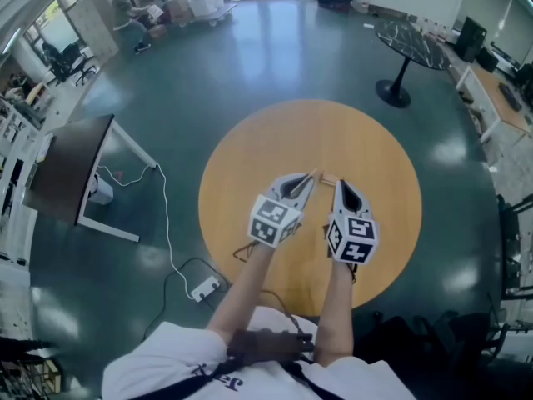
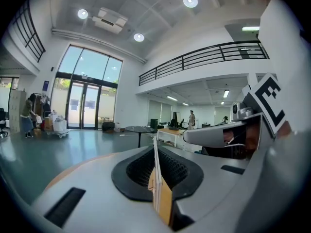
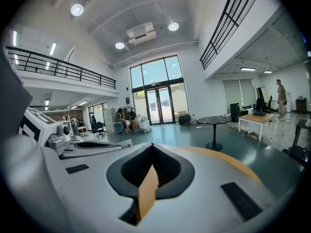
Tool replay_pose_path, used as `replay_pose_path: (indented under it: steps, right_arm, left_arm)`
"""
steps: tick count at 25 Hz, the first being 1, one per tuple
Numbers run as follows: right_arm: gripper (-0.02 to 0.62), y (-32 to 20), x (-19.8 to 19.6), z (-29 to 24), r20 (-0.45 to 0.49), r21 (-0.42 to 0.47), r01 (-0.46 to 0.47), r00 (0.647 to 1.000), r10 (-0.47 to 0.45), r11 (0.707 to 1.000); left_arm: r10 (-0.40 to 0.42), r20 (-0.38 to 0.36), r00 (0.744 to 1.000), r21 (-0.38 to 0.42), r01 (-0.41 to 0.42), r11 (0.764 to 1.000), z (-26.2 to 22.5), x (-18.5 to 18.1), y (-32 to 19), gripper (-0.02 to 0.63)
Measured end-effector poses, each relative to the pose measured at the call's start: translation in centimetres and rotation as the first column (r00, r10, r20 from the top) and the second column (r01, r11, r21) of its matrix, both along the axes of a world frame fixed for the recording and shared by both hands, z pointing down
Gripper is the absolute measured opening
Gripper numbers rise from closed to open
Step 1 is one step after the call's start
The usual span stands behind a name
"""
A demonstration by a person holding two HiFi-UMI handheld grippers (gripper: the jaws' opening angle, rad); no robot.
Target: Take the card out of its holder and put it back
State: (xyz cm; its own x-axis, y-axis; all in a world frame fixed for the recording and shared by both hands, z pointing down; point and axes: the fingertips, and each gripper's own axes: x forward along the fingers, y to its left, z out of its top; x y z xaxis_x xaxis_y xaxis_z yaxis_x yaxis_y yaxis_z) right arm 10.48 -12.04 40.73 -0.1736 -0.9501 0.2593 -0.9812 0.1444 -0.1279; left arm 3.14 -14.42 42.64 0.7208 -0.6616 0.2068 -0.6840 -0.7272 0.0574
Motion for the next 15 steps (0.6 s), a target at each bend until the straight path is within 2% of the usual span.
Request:
replay_pose_path:
  steps: [5,15]
  right_arm:
    - [0.023,-1.3,-0.3,0.5,0.037,-0.002,0.009,0.999,-0.009,1.000]
    - [0.023,-1.9,0.1,4.7,0.068,-0.106,0.007,0.998,0.000,0.994]
  left_arm:
    - [-0.005,0.006,1.000,-0.020,0.005,1.000,0.9,-0.3,-0.8,0.026]
    - [-0.013,0.023,1.000,-0.084,0.015,0.996,4.5,-1.2,-1.9,0.026]
